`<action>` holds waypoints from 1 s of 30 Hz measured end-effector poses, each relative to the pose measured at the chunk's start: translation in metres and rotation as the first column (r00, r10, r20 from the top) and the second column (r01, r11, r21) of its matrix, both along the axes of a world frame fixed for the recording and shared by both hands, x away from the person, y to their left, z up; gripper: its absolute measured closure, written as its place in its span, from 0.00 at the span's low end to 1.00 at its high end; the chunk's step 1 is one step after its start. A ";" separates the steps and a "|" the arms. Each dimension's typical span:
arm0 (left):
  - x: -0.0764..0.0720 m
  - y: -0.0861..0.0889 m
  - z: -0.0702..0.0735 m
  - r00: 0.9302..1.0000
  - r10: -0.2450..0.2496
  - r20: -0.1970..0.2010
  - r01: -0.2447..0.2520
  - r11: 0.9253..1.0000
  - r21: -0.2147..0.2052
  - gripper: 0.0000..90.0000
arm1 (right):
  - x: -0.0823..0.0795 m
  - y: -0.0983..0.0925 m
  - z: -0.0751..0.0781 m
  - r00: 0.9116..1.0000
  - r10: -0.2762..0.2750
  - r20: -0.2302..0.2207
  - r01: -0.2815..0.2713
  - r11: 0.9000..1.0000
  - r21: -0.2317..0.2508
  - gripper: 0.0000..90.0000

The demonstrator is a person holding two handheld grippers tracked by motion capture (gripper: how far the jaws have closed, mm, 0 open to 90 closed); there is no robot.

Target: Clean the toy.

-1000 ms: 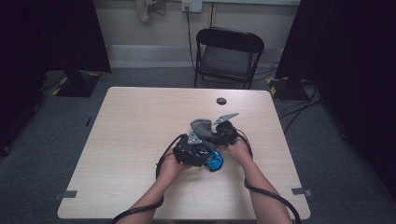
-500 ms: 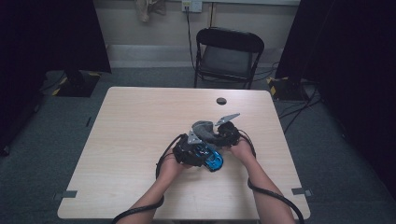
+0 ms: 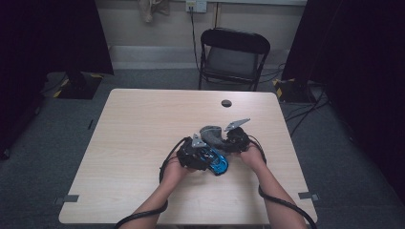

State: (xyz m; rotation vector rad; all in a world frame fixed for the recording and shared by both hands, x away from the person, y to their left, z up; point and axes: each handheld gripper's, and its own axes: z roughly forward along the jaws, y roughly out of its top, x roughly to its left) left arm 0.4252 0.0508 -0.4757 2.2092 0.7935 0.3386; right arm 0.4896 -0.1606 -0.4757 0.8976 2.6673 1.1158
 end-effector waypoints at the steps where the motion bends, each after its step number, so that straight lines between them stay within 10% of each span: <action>1: 0.000 0.000 0.000 1.000 -0.001 0.000 0.001 1.000 0.000 0.29 | -0.001 -0.001 0.000 1.000 -0.001 -0.001 0.001 1.000 0.001 0.81; 30: -0.001 -0.002 0.000 1.000 -0.004 -0.002 0.004 1.000 0.003 0.29 | -0.017 -0.022 0.000 1.000 0.008 -0.010 -0.008 1.000 0.005 0.81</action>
